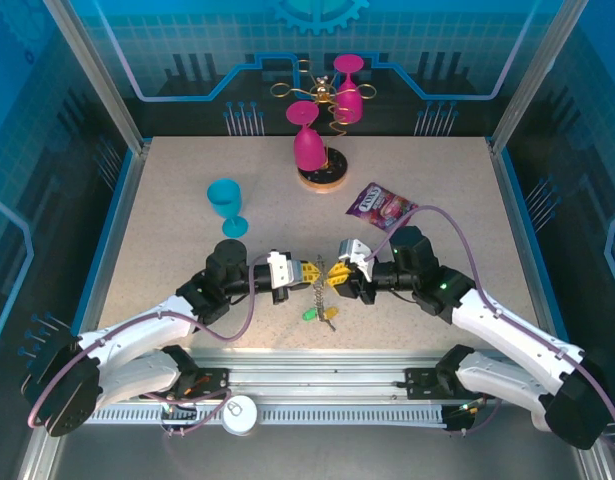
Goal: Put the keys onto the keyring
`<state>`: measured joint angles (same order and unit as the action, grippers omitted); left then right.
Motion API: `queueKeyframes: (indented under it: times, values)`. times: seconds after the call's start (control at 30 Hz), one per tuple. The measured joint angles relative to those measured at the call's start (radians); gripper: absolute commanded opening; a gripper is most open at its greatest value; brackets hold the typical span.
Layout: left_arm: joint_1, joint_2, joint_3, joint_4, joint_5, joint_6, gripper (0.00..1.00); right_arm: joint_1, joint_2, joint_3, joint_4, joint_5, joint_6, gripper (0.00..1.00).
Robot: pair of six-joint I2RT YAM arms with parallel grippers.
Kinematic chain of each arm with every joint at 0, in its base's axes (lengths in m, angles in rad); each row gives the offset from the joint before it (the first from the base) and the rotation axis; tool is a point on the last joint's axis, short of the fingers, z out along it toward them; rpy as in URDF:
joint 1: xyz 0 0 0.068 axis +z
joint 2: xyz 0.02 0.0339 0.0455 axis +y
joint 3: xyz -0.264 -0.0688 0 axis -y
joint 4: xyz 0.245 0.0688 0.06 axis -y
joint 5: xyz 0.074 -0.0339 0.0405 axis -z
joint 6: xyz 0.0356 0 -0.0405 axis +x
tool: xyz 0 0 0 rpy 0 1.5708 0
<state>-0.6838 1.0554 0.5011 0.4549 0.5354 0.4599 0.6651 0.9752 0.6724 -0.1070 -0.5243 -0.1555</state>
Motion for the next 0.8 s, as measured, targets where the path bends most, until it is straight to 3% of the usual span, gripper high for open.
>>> queueKeyframes:
  times: [0.2, 0.47, 0.6, 0.8]
  values:
    - [0.000, 0.000, 0.000, 0.011, 0.004, -0.016, 0.00, -0.006, 0.014, 0.000, 0.003, -0.008, 0.023, 0.00]
    - [0.000, 0.006, -0.001, 0.061, 0.017, -0.025, 0.00, -0.006, 0.042, 0.000, 0.004, -0.024, 0.030, 0.00]
    - [0.000, 0.013, -0.006, 0.079, 0.018, -0.037, 0.00, -0.016, 0.032, -0.001, 0.002, -0.008, 0.040, 0.24]
    - [0.000, 0.016, -0.011, 0.095, 0.011, -0.037, 0.00, -0.050, -0.121, -0.064, -0.004, 0.072, 0.034, 0.38]
